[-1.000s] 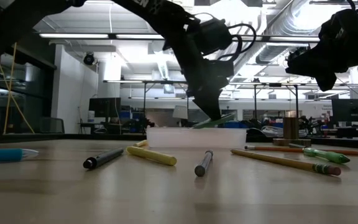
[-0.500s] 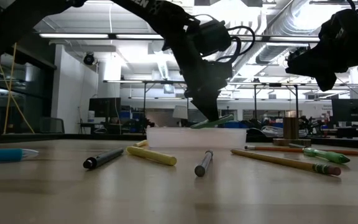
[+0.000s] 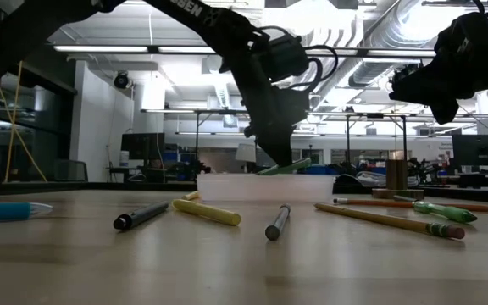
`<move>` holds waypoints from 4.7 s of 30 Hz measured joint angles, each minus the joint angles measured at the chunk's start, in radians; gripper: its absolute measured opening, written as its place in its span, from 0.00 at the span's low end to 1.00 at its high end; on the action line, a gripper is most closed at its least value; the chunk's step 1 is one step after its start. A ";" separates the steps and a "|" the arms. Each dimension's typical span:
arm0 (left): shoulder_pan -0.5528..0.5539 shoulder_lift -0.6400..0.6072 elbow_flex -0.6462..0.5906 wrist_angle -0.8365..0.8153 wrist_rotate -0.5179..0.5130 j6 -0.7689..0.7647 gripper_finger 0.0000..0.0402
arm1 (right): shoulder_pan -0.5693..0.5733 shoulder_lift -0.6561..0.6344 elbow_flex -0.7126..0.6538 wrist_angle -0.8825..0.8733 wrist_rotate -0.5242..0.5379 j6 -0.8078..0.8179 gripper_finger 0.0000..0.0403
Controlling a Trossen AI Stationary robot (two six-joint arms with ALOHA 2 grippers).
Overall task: Pick & place school supplies into a supply box
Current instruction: Put the green scissors into the orange supply box, then put the top yellow pen into the orange supply box
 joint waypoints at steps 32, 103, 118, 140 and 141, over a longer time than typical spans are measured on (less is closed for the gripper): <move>0.000 0.012 0.000 0.002 0.050 0.025 0.22 | 0.000 0.000 0.000 0.000 0.000 0.000 0.18; -0.004 0.073 0.044 -0.055 0.031 -0.051 0.52 | 0.000 0.000 0.000 0.000 0.004 0.000 0.18; -0.003 0.073 0.277 -0.421 -0.072 -0.055 0.56 | 0.000 0.000 0.000 0.000 0.004 0.000 0.18; -0.011 -0.102 0.304 -0.745 -0.076 -0.243 0.56 | 0.000 0.000 0.000 0.000 0.000 0.050 0.18; -0.012 -0.113 0.304 -0.744 -0.078 -0.245 0.56 | 0.000 0.000 0.000 0.000 0.000 0.060 0.18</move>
